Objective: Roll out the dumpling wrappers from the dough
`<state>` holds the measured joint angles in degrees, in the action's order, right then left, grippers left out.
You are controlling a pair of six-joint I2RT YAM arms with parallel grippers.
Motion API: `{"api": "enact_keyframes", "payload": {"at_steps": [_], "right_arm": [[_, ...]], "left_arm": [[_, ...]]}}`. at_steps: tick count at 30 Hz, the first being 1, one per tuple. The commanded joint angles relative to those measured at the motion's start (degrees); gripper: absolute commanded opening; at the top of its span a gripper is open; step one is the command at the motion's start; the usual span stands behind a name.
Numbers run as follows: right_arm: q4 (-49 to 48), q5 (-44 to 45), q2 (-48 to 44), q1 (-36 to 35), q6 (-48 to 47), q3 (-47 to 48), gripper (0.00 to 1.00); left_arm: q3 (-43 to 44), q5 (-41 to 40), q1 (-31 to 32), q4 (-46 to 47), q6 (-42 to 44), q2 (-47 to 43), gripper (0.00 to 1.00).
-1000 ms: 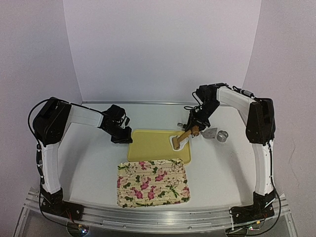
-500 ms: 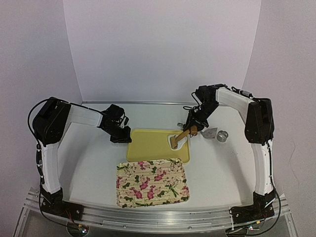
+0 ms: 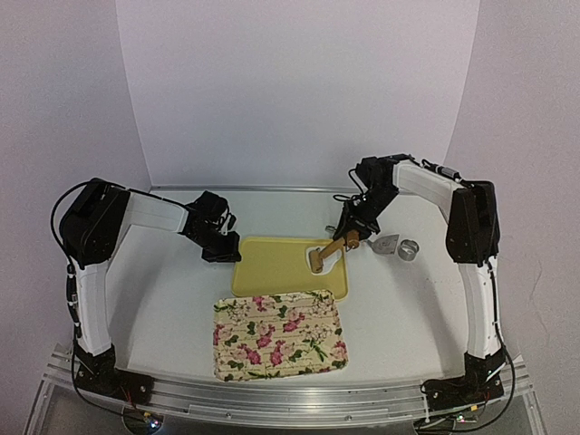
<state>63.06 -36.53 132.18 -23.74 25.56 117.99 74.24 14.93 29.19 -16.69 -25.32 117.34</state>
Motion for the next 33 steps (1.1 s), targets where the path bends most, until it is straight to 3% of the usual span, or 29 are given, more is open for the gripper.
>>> {"api": "enact_keyframes", "payload": {"at_steps": [1, 33], "right_arm": [[-6.39, 14.62, 9.59, -4.19, 1.12, -3.38, 0.00], [-6.36, 14.74, 11.99, -5.27, 1.51, -0.51, 0.00]], "left_arm": [[-1.26, 1.08, 1.05, -2.98, 0.89, 1.79, 0.00], [-0.29, 1.07, 1.20, -3.37, 0.89, 2.45, 0.00]]}}
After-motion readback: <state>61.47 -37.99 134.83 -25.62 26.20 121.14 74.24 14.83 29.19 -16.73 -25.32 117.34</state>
